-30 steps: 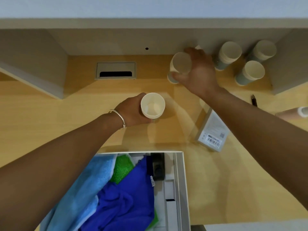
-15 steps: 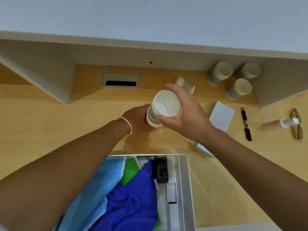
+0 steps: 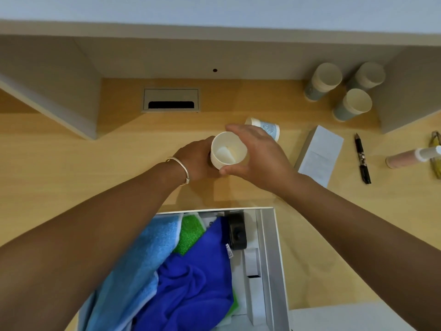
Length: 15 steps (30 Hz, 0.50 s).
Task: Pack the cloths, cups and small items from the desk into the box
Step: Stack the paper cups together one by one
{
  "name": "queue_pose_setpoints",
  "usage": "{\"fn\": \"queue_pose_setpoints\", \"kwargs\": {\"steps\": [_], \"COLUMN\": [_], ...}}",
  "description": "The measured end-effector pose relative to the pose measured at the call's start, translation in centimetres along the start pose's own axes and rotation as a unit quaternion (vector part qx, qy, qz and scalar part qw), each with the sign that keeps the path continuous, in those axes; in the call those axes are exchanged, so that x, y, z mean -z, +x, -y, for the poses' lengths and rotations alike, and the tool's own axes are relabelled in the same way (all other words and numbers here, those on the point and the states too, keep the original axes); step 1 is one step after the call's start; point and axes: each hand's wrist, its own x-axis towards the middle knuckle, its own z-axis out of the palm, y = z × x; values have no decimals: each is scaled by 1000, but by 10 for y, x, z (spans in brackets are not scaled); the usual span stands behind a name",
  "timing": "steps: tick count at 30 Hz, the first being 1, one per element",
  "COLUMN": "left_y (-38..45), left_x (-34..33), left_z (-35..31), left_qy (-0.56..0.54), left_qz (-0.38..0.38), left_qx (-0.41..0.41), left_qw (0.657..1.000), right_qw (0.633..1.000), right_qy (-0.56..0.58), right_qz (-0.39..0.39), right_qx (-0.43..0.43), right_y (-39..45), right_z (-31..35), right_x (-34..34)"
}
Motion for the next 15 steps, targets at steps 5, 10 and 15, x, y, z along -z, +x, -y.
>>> {"fn": "queue_pose_setpoints", "kwargs": {"steps": [5,10,15], "left_y": [2,4,6], "left_x": [-4,-8,-9], "left_z": [0,6,9], "left_qy": [-9,-18,-24], "left_qz": [-21,-33,-37], "left_qx": [3,-5,-3], "left_qw": [1000,999,999], "right_qw": [994,986,994], "right_qy": [106,107,-30], "right_qz": [12,-61,91], "right_qx": [-16,-110,-59], "right_y": [-2,-6,10], "right_z": [-14,-64,-85], "right_x": [9,28,27]}}
